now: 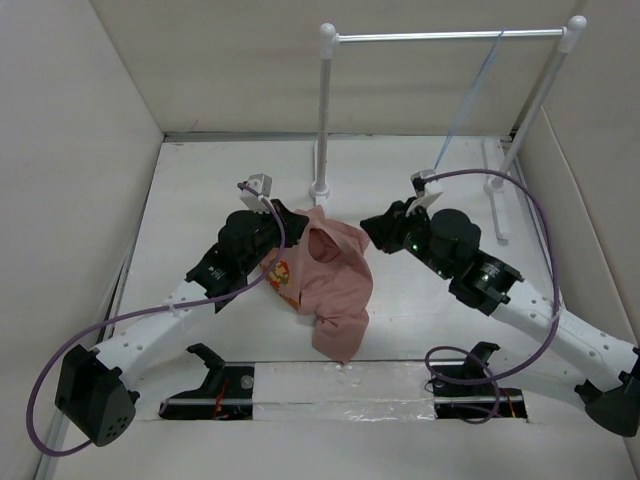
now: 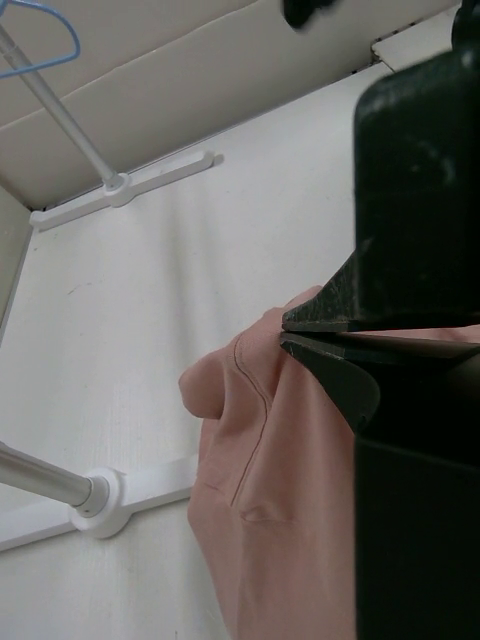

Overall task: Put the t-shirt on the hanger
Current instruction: Pick up the T-shirt from the center of the board, then pick up the hanger from the clothesline.

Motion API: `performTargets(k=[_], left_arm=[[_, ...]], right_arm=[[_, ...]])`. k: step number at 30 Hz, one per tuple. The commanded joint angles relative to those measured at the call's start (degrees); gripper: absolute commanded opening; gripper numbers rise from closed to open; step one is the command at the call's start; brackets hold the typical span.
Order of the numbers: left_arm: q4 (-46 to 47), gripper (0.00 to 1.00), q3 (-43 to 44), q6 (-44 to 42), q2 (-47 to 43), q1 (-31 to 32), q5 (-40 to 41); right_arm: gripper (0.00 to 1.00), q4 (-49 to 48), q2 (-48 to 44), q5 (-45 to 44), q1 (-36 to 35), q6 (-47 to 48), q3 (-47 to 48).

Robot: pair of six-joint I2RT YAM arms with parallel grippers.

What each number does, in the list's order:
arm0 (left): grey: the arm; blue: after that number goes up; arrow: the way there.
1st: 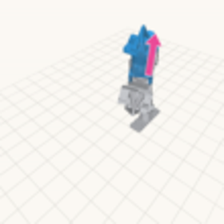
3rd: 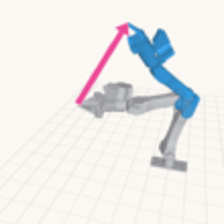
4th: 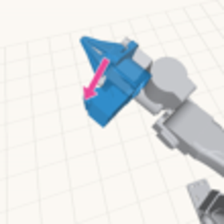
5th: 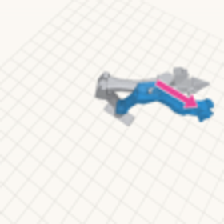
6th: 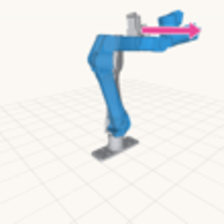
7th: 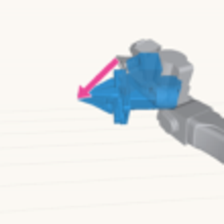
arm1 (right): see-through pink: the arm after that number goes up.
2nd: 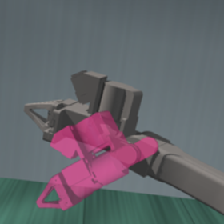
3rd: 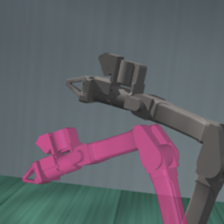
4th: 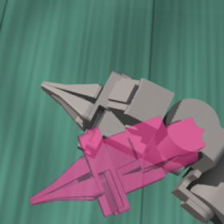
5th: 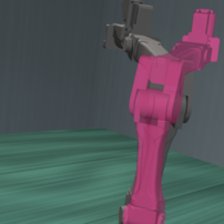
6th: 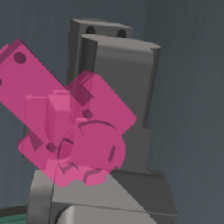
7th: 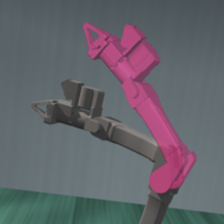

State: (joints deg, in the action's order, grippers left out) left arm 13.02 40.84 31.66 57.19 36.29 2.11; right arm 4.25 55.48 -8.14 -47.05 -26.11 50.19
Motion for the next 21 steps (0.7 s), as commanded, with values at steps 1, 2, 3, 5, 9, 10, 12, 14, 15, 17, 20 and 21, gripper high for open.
performTargets(k=[1,2,3,5,9,10,12,14,15,17,20,21], left_arm=[[3.33,0.0,-0.15,0.68,-0.15,0.27,-1.85],[3.33,0.0,0.29,0.68,0.03,0.27,-3.5],[3.51,0.0,0.38,0.6,0.2,0.27,-3.95],[3.77,0.0,0.56,0.6,0.2,0.27,-4.3],[4.21,0.0,0.73,0.77,-0.06,0.27,-5.71],[4.3,0.0,0.65,0.77,-0.49,0.27,-5.8],[4.82,0.0,0.03,1.03,-1.11,0.27,-5.98],[5.18,0.0,-0.32,1.3,-1.64,0.27,-6.24],[5.09,0.0,-0.5,1.39,-1.73,0.27,-6.41],[5.18,0.0,-0.93,1.47,-2.25,0.27,-6.77],[5.18,0.0,-1.2,1.56,-2.61,0.27,-7.29],[5.0,0.0,-1.11,1.56,-2.61,0.27,-7.64]], right_arm=[[0.29,1.19,-0.82,-8.97,1.42,2.99,9.55],[0.32,1.89,-0.21,-9.34,4.48,3.6,13.92],[0.35,3.73,1.37,-9.35,6.42,4.04,16.49],[0.38,5.23,2.17,-9.17,12.9,4.4,22.89],[0.5,8.66,7.35,-8.12,22.23,4.66,31.34],[0.51,10.32,8.05,-7.25,23.39,4.75,32.85],[0.54,11.21,9.11,-8.55,25.94,5.1,36.01],[0.6,11.39,9.2,-10.23,28.66,5.02,37.16],[0.59,11.57,9.99,-9.71,30.51,4.23,37.78],[0.6,13.5,11.13,-6.46,36.04,3.17,40.5],[0.59,13.06,14.11,-4.08,41.76,2.47,42.6],[0.59,13.59,15.43,-3.38,43.43,2.29,44.01]])
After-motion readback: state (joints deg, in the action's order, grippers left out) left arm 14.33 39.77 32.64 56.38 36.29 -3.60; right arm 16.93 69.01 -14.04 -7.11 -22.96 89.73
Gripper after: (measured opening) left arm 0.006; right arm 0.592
